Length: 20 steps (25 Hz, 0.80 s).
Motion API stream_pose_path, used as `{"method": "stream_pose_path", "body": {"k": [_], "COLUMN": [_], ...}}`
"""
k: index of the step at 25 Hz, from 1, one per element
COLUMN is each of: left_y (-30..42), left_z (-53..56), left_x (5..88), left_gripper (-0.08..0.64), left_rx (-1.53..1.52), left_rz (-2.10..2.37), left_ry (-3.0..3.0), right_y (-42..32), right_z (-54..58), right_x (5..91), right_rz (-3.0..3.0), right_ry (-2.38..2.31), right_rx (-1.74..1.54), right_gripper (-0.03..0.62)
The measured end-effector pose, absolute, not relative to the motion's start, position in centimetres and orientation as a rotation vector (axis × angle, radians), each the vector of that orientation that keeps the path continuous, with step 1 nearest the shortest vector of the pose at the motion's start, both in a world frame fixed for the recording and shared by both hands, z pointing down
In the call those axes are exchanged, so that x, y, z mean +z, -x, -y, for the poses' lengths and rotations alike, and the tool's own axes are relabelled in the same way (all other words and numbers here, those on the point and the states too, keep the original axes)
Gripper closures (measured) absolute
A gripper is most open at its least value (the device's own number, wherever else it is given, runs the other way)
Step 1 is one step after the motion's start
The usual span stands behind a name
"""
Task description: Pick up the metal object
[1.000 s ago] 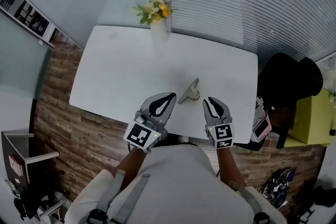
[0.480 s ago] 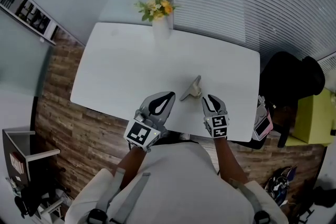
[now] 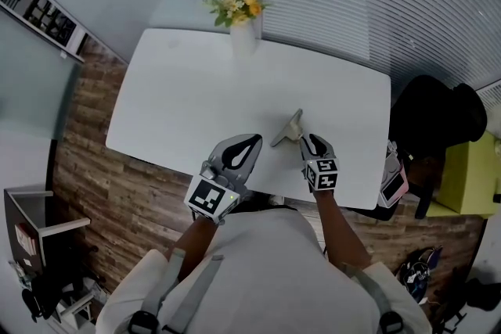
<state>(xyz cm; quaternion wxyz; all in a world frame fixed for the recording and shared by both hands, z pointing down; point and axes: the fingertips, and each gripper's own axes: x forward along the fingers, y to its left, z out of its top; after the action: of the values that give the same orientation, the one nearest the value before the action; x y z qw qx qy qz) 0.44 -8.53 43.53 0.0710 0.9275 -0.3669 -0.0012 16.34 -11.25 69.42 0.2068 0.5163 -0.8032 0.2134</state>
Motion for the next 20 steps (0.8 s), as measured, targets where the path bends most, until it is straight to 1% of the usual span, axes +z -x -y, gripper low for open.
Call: {"method": "stream_pose_path", "body": {"k": [11, 13, 20], "left_y": [1.3, 1.5, 2.6], "left_z": [8.6, 8.7, 8.7], "left_x": [43.9, 43.9, 43.9], "left_gripper": [0.557, 0.557, 0.557], "left_rx": [0.025, 0.031, 0.046], "left_rz": [1.140, 1.145, 1.177], "left_ry": [-2.769, -2.767, -2.743], "right_y": [-16.1, -16.1, -15.2], "right_z": [12.7, 13.0, 13.6], "right_x": [73.1, 73.4, 74.1], "right_rz": [2.173, 2.166, 2.166], "right_ry": [-1.492, -1.509, -1.518], "right_rx": [0.795, 0.835, 0.919], "right_gripper": [0.443, 0.430, 0.430]}}
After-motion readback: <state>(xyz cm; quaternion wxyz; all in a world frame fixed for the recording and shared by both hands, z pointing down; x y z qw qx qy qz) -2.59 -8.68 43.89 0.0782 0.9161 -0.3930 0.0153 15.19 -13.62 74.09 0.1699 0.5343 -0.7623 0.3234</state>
